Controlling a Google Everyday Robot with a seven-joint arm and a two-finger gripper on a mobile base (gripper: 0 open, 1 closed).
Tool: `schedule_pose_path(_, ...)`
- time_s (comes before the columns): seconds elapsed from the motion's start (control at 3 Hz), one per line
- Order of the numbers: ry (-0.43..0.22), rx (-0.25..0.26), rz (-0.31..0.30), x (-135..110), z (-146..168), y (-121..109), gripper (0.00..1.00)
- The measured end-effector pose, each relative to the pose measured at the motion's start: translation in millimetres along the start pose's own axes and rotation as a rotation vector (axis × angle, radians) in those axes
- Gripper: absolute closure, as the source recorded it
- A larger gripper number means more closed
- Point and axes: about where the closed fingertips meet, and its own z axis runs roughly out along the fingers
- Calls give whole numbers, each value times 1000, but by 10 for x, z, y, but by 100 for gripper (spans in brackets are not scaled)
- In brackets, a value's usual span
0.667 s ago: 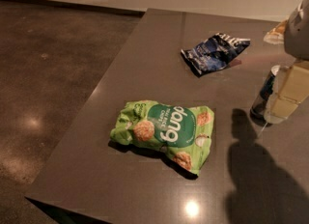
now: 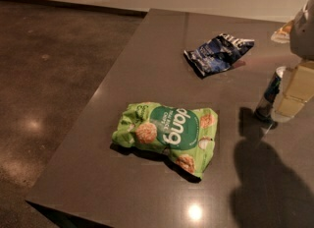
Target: Move redbull can near green rice chip bag
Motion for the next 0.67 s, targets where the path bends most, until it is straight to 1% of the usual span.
schedule_pose_path(0.33,38,6,-4,102,148,-136,0)
schedule_pose_path(0.67,79,-2,-14,212,313,-243,0)
